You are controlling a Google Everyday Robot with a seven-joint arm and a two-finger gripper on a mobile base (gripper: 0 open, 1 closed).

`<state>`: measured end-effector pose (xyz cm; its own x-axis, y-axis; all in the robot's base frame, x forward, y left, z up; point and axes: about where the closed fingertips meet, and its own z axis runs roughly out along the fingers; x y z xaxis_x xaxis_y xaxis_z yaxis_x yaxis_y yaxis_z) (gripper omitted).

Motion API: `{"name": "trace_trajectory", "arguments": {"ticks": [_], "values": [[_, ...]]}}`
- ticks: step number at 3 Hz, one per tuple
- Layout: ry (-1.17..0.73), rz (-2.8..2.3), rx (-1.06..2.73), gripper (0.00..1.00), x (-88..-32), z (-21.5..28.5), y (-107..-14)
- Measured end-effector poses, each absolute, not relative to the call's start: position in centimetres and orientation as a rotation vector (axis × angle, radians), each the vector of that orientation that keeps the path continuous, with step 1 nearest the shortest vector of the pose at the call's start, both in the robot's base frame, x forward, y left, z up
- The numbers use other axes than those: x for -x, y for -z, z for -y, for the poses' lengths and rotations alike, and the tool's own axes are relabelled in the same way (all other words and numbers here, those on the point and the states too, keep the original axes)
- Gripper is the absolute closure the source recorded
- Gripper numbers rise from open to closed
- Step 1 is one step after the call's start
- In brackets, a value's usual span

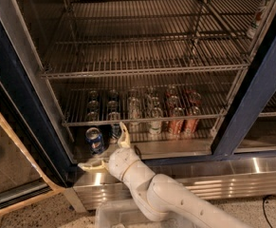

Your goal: Pick pepsi can from bottom shelf of fridge

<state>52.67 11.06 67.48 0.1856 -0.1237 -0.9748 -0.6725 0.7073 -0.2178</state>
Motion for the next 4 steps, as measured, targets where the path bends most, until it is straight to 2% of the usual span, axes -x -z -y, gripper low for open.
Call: {"name": "trace_trajectory", "arguments": {"ticks": [2, 4], "values": [[-0.468, -1.375, 0.692, 0.0, -52.3, -12.3, -66.9], [-0.553, -1.329, 0.525, 0.0, -53.5, -17.9, -64.4]]}}
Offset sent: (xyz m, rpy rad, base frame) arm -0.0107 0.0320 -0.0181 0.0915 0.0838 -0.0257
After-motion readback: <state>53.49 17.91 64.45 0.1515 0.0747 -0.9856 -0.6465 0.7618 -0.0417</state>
